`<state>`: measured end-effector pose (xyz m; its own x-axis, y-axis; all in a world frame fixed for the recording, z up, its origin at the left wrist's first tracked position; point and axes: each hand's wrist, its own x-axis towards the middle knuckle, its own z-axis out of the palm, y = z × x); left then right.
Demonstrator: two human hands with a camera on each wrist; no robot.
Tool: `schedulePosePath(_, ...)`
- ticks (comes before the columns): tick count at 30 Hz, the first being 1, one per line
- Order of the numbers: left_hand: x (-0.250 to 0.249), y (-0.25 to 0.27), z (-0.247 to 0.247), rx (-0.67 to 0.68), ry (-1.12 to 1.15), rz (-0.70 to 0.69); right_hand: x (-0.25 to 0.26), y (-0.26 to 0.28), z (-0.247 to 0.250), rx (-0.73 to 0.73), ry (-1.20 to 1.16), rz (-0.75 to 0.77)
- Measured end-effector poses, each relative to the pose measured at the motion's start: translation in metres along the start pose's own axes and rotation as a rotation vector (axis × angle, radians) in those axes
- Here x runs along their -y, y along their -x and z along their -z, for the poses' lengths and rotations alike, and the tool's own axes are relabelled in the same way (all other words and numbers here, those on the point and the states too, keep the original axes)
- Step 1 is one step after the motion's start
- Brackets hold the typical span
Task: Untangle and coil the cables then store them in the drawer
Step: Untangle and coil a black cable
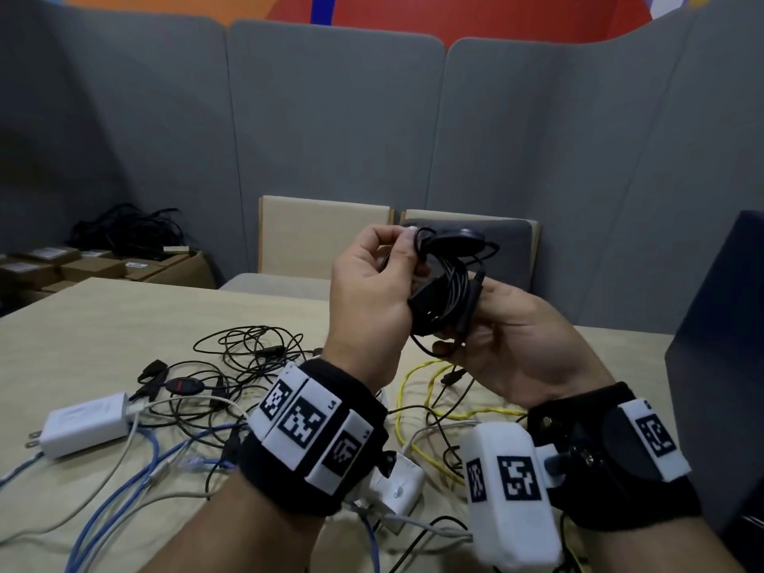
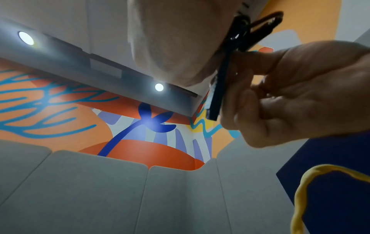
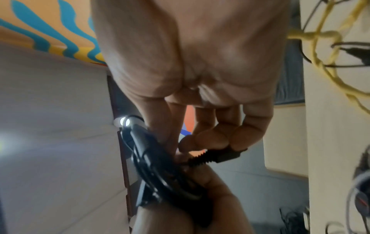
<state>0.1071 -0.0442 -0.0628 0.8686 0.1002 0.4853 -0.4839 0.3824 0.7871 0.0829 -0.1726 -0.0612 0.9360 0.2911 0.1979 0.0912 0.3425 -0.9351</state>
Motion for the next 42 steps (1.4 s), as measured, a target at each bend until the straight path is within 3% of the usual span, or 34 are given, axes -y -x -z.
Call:
schedulePosePath(3, 0.001, 0.0, 0.0, -0.007, 0.006, -0.005, 0.003, -0.002, 0.001, -0.077, 0.121, 0.041)
schedulePosePath(6, -0.001, -0.002, 0.001, -0.032, 0.019, 0.017, 0.007, -0.004, 0.006, -0.181, 0.212, 0.193)
schedulePosePath(11, 0.003, -0.004, 0.003, -0.067, -0.058, -0.023, 0.025, 0.007, 0.002, -0.134, 0.301, 0.372)
schedulePosePath(13, 0.003, -0.002, 0.0, -0.061, -0.042, -0.024, 0.022, 0.005, -0.002, -0.223, 0.438, 0.423)
schedulePosePath(15, 0.001, -0.001, 0.0, -0.044, 0.0, -0.011, 0.017, 0.002, -0.007, -0.286, 0.454, 0.413)
schedulePosePath(18, -0.002, 0.0, 0.001, -0.009, 0.028, 0.023, 0.016, 0.0, -0.012, -0.26, 0.194, 0.273)
schedulePosePath(20, -0.002, 0.0, 0.0, -0.015, 0.014, 0.03, 0.013, -0.002, -0.012, -0.271, 0.166, 0.242)
schedulePosePath(22, 0.001, -0.001, -0.001, -0.05, -0.005, 0.039, 0.006, -0.006, -0.01, -0.333, 0.437, 0.316)
schedulePosePath(24, 0.004, -0.002, -0.001, -0.089, -0.002, 0.054, 0.002, -0.005, -0.01, -0.377, 0.901, 0.456)
schedulePosePath(27, 0.005, -0.007, 0.002, -0.134, 0.021, 0.069, 0.001, 0.001, -0.017, -0.314, 1.307, 0.615)
schedulePosePath(29, 0.004, -0.008, 0.003, -0.142, 0.023, 0.064, -0.002, 0.001, -0.021, -0.279, 1.392, 0.676)
schedulePosePath(35, 0.005, -0.006, 0.004, -0.091, 0.015, 0.113, -0.011, -0.005, -0.022, -0.396, 1.452, 0.902)
schedulePosePath(38, 0.001, -0.009, 0.008, -0.122, 0.079, 0.132, -0.007, -0.001, -0.03, -0.295, 1.442, 0.926)
schedulePosePath(42, -0.008, -0.014, 0.016, -0.237, 0.102, 0.097, 0.005, 0.008, -0.043, 0.065, 1.277, 0.9)
